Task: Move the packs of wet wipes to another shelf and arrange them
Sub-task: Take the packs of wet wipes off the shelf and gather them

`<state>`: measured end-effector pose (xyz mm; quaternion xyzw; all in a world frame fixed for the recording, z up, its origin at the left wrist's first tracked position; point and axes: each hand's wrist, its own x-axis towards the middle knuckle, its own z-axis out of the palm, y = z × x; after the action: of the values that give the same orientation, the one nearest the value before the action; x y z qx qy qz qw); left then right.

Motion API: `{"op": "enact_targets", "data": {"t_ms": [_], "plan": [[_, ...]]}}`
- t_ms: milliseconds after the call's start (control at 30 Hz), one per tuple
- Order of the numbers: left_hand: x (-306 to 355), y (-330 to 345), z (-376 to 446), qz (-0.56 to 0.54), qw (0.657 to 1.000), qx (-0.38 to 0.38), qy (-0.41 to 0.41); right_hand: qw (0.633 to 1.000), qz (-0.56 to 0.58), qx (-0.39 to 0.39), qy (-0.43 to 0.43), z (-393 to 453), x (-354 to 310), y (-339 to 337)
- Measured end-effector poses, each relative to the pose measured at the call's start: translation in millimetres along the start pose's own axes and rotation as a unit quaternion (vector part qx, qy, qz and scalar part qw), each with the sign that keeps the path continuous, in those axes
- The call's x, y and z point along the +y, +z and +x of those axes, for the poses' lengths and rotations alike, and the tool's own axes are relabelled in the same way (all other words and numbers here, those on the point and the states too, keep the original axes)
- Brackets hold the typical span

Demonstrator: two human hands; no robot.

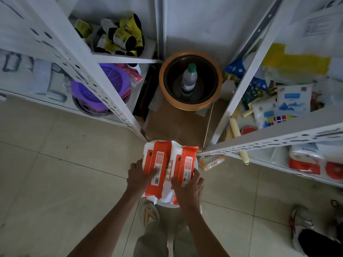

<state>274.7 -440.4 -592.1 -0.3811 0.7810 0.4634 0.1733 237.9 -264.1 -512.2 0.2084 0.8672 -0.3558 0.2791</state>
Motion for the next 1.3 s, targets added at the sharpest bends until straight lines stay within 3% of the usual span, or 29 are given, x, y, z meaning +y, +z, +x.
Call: {"op": "enact_targets", "data": {"t_ms": [300, 400, 600, 733, 1033, 1300], "plan": [[18.1, -19.4, -26.3, -0.028, 0.999, 0.045, -0.007, 0.997, 0.067, 0.011, -0.036, 8.8, 0.4, -6.0], [10.9, -21.1, -27.3, -0.049, 0.998, 0.027, 0.009, 0.997, 0.068, -0.003, -0.037, 12.0, -2.2, -7.2], [8.8, -14.5, -31.4, -0.043, 0.999, 0.017, 0.027, 0.997, 0.028, 0.032, -0.066, 11.8, 0.8, -4.9], [8.1, -12.9, -30.8, -0.058, 0.998, 0.019, 0.023, 0.996, 0.019, -0.013, -0.086, -1.5, 3.0, -1.4], [9.3, -17.0, -29.8, -0.052, 0.998, 0.010, 0.021, 0.983, -0.149, 0.033, -0.098, 2.6, 15.1, 4.8], [0.4, -13.7, -27.6, -0.056, 0.998, 0.017, 0.015, 0.982, -0.155, 0.016, -0.107, 19.6, 34.2, 11.6]]}}
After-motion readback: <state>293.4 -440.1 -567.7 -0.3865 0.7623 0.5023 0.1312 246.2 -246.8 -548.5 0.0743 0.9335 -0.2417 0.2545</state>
